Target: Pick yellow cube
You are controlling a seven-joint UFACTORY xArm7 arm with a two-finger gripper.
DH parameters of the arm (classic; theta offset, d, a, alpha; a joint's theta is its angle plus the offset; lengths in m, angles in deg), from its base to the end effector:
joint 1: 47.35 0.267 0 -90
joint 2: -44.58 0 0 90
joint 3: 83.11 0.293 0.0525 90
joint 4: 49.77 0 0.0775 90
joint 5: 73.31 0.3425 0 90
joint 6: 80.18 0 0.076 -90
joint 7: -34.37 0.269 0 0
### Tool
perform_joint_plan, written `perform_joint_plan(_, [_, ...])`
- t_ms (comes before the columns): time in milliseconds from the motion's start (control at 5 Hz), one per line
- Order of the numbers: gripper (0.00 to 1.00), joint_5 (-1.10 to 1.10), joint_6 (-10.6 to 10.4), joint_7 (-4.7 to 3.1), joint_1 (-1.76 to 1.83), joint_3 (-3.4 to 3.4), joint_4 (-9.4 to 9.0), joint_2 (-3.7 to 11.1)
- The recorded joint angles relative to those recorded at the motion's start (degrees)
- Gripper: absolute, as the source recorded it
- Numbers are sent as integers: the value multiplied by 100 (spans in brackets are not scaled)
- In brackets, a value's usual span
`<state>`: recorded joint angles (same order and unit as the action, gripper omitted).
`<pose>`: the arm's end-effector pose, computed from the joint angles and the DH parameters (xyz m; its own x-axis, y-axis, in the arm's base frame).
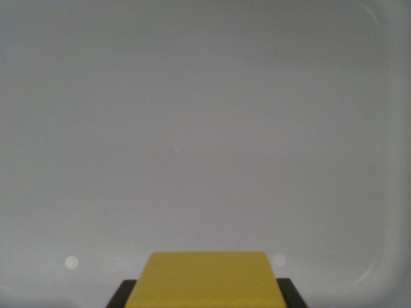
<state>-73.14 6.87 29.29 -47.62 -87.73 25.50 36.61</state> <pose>0.4171 -0.0352 0.3275 0.9978 0.0049 -0.0654 0.0036 -0.9998 -0.0200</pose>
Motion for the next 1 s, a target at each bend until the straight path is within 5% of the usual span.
perform_joint_plan(1000, [100,-20,424,19,3,0,278,-147])
